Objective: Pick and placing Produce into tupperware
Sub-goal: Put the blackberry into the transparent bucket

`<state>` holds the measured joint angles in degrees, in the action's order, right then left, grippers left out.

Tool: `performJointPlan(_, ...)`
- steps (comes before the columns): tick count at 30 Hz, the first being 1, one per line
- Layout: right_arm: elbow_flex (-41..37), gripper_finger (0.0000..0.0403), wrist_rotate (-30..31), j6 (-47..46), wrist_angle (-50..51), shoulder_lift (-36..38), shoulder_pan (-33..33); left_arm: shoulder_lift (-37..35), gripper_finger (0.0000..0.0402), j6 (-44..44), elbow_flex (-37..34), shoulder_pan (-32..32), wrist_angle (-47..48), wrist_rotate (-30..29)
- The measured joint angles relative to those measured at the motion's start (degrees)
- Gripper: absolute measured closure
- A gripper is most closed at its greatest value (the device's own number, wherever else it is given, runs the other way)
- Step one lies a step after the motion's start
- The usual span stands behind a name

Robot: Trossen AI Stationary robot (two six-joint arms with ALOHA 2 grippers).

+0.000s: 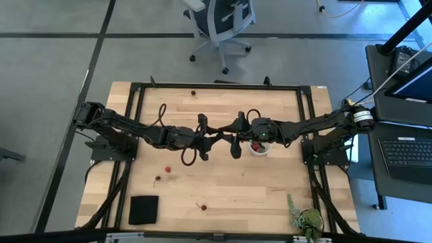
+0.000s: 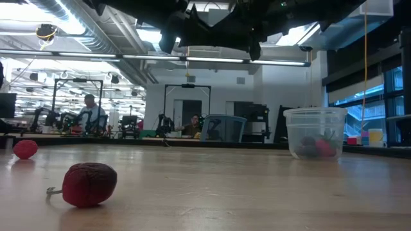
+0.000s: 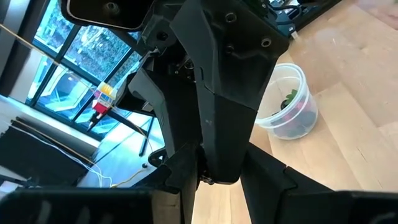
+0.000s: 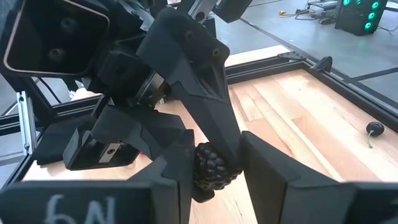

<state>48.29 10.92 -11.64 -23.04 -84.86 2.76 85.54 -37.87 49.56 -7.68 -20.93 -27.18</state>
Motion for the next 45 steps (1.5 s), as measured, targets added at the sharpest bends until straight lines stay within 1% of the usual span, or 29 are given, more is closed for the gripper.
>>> performJointPlan(3,0.00,0.0289,-0.07,0.06,0.44,-0.07,0.00,-0.02,0.0302,-0.40,0.05,0.00,1.34,0.05)
performJointPlan(5,0.08,0.0289,-0.13,0.17,0.80,-0.09,-0.01,-0.02,0.0296,1.22,0.13,0.00,1.61,-0.51)
performJointPlan(7,0.08,0.0294,0.21,0.51,1.89,-0.09,-0.02,-0.05,0.0280,3.81,0.17,-0.06,2.59,-1.06)
performJointPlan(11,-0.02,0.0305,0.52,0.60,4.27,0.17,-0.12,-0.15,0.0230,8.40,0.11,-0.04,5.08,-1.82)
performJointPlan(15,1.00,0.0338,0.17,0.65,11.63,1.54,-0.82,-0.15,0.0185,12.36,0.11,-0.04,10.12,-1.86)
performJointPlan(18,2.72,0.0375,0.17,0.33,18.83,3.06,-1.56,-0.28,0.0169,18.76,0.09,-0.02,15.28,-2.09)
performJointPlan(20,4.16,0.0396,0.20,0.21,25.20,3.81,-1.89,-0.44,0.0165,23.18,0.09,-0.04,19.01,-2.06)
performJointPlan(21,5.01,0.0398,0.17,-0.17,28.70,4.12,-1.91,-0.48,0.0165,25.20,0.11,-0.04,20.73,-2.03)
performJointPlan(23,6.50,0.0395,0.14,-1.91,35.79,4.58,-1.86,-0.48,0.0164,28.86,0.11,-0.14,24.60,-2.01)
performJointPlan(26,7.93,0.0392,0.02,-3.30,41.86,4.52,-1.86,-0.48,0.0164,31.85,0.09,-0.26,28.93,-1.97)
performJointPlan(28,7.89,0.0395,0.02,-3.34,42.48,4.50,-1.86,-0.48,0.0164,33.37,0.09,-0.26,29.94,-1.88)
performJointPlan(32,7.79,0.0399,0.02,-3.22,42.79,4.50,-1.86,-0.48,0.0164,33.75,0.09,-0.26,30.01,-1.79)
performJointPlan(38,7.78,0.0387,0.04,-3.26,42.75,4.50,-1.86,-0.48,0.0164,33.88,0.09,-0.26,30.33,-1.77)
performJointPlan(43,7.76,0.0396,0.04,-3.03,42.82,4.50,-1.86,-0.48,0.0163,33.88,0.09,-0.26,30.48,-1.77)
performJointPlan(44,7.98,0.0397,0.04,-2.91,43.80,4.55,-1.86,-0.48,0.0163,33.88,0.09,-0.26,30.51,-1.76)
performJointPlan(45,8.85,0.0398,0.04,-2.03,47.28,4.77,-1.86,-0.48,0.0163,33.88,0.09,-0.26,30.59,-1.76)
